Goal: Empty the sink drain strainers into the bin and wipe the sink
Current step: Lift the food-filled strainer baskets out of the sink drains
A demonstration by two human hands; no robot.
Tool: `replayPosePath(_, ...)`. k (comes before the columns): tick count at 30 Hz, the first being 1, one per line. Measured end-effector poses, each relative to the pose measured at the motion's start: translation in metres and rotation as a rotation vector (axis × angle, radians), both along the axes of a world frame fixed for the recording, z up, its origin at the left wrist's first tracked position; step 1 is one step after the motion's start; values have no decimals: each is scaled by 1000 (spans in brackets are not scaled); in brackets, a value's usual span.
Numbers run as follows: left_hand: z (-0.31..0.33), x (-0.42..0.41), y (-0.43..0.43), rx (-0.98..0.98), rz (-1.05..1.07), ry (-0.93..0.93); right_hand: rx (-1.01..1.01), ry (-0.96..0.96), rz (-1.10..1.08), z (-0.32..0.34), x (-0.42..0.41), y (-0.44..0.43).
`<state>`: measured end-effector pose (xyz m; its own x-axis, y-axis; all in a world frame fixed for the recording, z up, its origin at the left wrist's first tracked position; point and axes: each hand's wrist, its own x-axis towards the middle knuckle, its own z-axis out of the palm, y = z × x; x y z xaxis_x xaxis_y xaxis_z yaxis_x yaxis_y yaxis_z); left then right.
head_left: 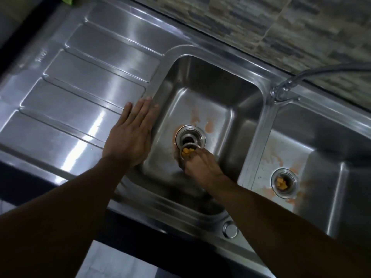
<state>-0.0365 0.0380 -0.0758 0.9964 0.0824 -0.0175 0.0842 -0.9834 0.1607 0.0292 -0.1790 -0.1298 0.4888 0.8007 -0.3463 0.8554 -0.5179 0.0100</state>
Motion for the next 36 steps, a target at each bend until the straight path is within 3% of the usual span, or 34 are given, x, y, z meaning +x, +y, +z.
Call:
replayPosePath(8, 2, 0, -3, -17, 10, -57, -36, 47, -18, 1, -12, -6)
replayPosePath(21, 20, 3, -16, -176, 113, 114, 218, -186, 29, 88, -19, -52)
replayPosePath(24, 35, 4, -52, -200, 210, 159, 444, -249, 42, 123, -18, -85)
replayPosePath(27, 44, 1, -104, -243, 150, 220, 596, -305, 72, 150, -14, -127)
replayPosePath(30, 49, 5, -156, -322, 115, 205, 595, -332, 66, 161, -5, -176)
replayPosePath(36, 52, 40, -244, -289, 50, 105, 465, -290, -54, 136, 9, -265)
